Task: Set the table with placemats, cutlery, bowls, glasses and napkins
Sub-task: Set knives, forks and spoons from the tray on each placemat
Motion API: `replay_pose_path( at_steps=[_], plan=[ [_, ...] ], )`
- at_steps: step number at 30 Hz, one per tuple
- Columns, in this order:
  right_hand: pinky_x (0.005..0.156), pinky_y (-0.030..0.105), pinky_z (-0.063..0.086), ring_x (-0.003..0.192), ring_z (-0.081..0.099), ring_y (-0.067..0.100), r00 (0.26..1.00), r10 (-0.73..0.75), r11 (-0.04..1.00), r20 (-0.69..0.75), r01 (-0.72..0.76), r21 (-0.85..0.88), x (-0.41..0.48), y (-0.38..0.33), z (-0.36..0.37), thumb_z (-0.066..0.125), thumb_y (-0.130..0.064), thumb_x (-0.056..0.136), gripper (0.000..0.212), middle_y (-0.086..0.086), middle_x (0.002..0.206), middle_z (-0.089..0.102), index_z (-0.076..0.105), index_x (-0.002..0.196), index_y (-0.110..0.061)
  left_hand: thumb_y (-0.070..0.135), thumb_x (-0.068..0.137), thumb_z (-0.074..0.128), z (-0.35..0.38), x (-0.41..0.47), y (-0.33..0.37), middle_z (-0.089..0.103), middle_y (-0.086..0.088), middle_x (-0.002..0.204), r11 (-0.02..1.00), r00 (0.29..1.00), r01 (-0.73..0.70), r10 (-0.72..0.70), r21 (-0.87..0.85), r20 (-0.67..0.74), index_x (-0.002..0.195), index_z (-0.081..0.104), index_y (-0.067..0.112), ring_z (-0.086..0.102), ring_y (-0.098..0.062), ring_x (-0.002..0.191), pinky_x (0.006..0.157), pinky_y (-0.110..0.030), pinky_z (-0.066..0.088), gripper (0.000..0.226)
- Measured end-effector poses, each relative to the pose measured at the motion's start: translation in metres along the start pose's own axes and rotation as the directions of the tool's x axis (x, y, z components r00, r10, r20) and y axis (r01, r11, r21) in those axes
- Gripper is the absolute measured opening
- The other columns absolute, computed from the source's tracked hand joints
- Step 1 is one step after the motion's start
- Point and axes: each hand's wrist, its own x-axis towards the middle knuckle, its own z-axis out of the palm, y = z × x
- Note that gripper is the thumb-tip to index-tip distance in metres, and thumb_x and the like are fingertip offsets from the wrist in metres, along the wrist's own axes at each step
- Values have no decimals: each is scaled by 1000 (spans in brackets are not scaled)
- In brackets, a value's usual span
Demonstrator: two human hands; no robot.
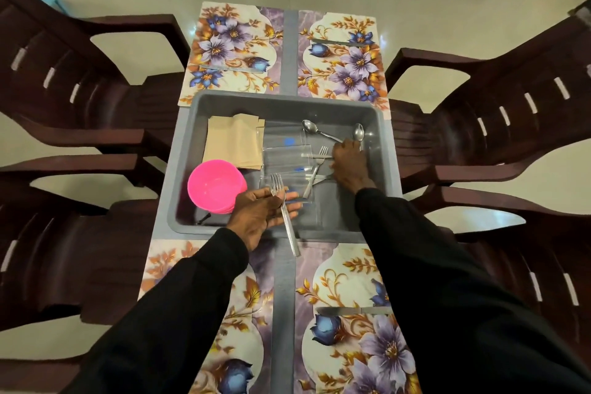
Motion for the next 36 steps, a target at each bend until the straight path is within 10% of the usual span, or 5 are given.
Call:
replay_pose_path(
  at_steps=[6, 10, 20, 28, 36],
  plan=[
    [95, 62, 48, 113, 60, 42, 998, 12, 993, -63, -19, -120, 2, 3, -5, 62, 0, 88, 28, 21, 113, 64, 58, 116, -2, 1, 98, 61, -14, -1, 5, 74, -21, 115, 1000, 1000, -9, 9, -1, -23, 124, 61, -9, 74, -36, 101, 85, -41, 63, 28],
    [77, 42, 54, 91, 67, 33, 980, 17, 992, -196, 8, 126, 7, 23, -25, 61, 6, 88, 17, 15, 98, 69, 63, 99, -7, 0, 97, 61, -16, 0, 5, 73, -22, 116, 1000, 1000, -2, 1, -21, -21, 125, 60, -9, 73, -38, 103, 87, -42, 62, 29],
    [64, 20, 57, 59, 67, 4, 990, 137, 725, 21, -115, 680, 20, 48, -97, 87, -12, 78, 12, 1, 71, 73, 75, 80, -8, 1, 97, 62, -23, 2, 12, 73, -21, 116, 1000, 1000, -4, 4, -22, -1, 121, 62, -7, 73, -37, 104, 88, -42, 61, 25],
    [55, 23, 53, 55, 63, 11, 955, 202, 727, 216, -294, 621, 21, 6, -48, 85, -22, 81, 27, 10, 68, 71, 74, 78, 2, 0, 96, 63, -28, 0, 12, 74, -20, 113, 1000, 1000, -4, 4, -23, -3, 119, 64, -5, 73, -36, 104, 89, -44, 61, 24],
    [45, 31, 43, 50, 49, 14, 873, 481, 591, 78, -389, 706, -3, -35, 3, 87, -15, 66, 41, 2, 57, 52, 47, 56, -11, -1, 95, 64, -33, -5, 15, 74, -21, 113, 999, 1000, -20, 20, -32, -20, 119, 64, -6, 73, -37, 103, 88, -44, 61, 24]
  ],
)
